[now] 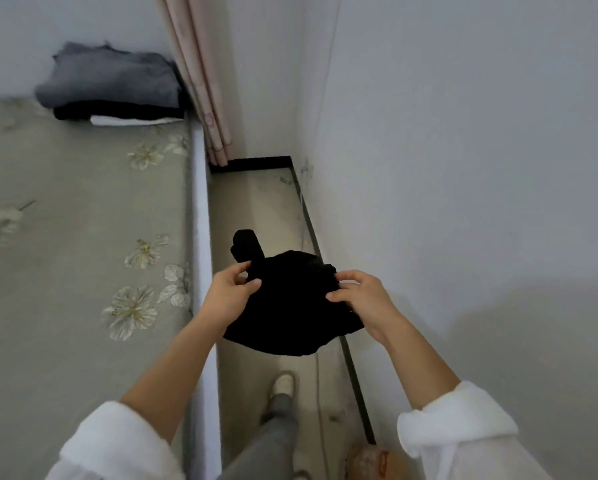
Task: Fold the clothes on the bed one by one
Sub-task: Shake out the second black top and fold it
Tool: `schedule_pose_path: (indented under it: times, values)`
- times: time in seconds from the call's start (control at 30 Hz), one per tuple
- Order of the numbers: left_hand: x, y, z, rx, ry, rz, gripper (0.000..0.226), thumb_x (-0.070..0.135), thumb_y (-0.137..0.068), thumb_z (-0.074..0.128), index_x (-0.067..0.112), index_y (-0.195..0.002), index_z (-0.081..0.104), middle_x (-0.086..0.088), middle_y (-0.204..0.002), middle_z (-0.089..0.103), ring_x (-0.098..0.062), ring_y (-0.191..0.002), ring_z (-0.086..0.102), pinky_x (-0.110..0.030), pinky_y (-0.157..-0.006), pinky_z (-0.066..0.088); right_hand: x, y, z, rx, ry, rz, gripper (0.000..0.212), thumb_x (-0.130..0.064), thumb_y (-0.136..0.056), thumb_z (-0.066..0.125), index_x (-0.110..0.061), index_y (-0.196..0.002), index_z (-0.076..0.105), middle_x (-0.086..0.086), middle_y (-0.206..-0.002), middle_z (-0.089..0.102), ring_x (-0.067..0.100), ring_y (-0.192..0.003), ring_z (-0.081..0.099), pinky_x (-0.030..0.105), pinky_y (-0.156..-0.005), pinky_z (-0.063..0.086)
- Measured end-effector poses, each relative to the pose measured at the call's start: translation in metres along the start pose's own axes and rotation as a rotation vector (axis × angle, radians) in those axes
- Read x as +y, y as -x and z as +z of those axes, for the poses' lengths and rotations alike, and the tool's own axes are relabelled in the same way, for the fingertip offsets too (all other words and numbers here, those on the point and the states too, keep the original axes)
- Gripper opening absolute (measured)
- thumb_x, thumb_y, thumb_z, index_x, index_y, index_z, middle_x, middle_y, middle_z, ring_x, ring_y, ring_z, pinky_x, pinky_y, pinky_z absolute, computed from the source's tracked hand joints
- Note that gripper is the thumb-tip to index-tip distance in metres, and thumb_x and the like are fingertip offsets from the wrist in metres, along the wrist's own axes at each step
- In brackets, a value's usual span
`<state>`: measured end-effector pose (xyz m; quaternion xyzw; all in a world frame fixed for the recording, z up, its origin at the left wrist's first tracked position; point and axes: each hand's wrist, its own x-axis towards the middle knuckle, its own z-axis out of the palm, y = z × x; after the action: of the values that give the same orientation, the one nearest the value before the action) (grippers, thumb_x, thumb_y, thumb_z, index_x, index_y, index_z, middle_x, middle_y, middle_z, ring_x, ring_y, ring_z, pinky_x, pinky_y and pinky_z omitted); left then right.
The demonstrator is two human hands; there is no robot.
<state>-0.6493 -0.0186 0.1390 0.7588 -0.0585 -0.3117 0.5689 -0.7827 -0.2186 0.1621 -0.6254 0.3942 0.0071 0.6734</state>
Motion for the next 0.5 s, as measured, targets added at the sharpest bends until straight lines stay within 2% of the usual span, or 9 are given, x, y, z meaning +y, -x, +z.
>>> schedule_pose_path:
  times: [0.07,0.23,0.37,0.4,0.5]
  values:
    - [0.012,-0.026,-0.01,0.064,-0.008,-0.002,0.05,0.014,-0.088,0.067,0.017,-0.136,0.051,0.003,-0.096,0.068,-0.01,-0.084,0.067,-0.016,-0.067,0.046,-0.019,-0.032,0.008,-0.02,0.02,0.002,0.037,0.005,-0.074,0.071,-0.009,-0.107,0.061,0.011,-0.108,0.07,0.028,-0.098,0.067,0.038,-0.086,0.054]
    - [0.049,-0.108,-0.046,0.123,0.016,-0.021,0.052,0.016,-0.086,0.069,0.014,-0.135,0.052,-0.007,-0.103,0.069,-0.017,-0.088,0.068,-0.022,-0.072,0.05,-0.084,-0.126,0.037,-0.063,0.054,-0.026,0.032,0.007,-0.073,0.07,-0.009,-0.099,0.059,0.016,-0.108,0.068,0.028,-0.089,0.066,0.034,-0.076,0.052]
    - [0.088,-0.181,-0.084,0.125,0.045,-0.016,0.056,0.007,-0.085,0.069,0.009,-0.137,0.05,-0.011,-0.103,0.069,-0.024,-0.094,0.068,-0.041,-0.093,0.052,-0.146,-0.202,0.072,-0.061,0.119,-0.059,0.032,0.004,-0.071,0.072,-0.01,-0.097,0.06,0.015,-0.106,0.068,0.029,-0.091,0.065,0.037,-0.079,0.053]
    - [0.098,-0.197,-0.093,0.125,0.06,-0.014,0.056,0.004,-0.084,0.069,0.008,-0.137,0.05,-0.009,-0.1,0.07,-0.023,-0.092,0.068,-0.04,-0.092,0.052,-0.162,-0.219,0.081,-0.058,0.129,-0.069,0.032,0.004,-0.071,0.072,-0.01,-0.097,0.06,0.014,-0.106,0.069,0.028,-0.092,0.065,0.038,-0.082,0.053]
    - [0.123,-0.238,-0.121,0.166,0.108,-0.003,0.051,0.001,-0.082,0.07,0.011,-0.13,0.054,-0.003,-0.087,0.072,-0.012,-0.076,0.07,-0.02,-0.065,0.053,-0.205,-0.266,0.106,-0.073,0.144,-0.09,0.035,0.004,-0.072,0.073,-0.008,-0.102,0.06,0.01,-0.107,0.068,0.027,-0.099,0.065,0.039,-0.09,0.052]
